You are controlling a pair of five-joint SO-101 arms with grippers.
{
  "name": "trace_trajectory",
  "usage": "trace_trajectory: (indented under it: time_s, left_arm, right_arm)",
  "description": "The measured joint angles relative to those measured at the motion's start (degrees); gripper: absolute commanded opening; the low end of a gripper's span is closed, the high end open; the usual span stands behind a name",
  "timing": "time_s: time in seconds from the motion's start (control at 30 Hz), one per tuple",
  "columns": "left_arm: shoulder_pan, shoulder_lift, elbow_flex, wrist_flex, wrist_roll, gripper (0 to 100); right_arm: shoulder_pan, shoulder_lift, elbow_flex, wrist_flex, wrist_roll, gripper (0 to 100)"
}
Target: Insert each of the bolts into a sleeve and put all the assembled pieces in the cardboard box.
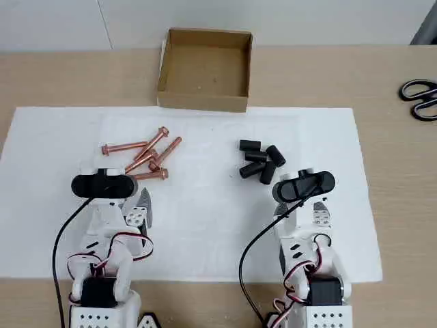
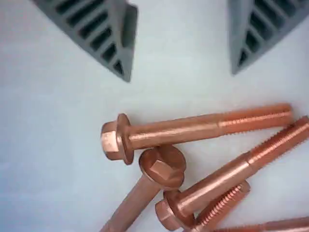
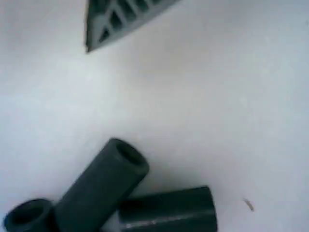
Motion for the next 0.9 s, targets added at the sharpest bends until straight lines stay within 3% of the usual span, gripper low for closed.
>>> trace_trajectory:
  time_s: [0.9]
  left_arm:
    - [0.0, 0.0, 0.0, 0.0, 0.0, 13]
  right_arm:
    - [0.0, 0.0, -0.4, 0.9, 0.0, 20.3]
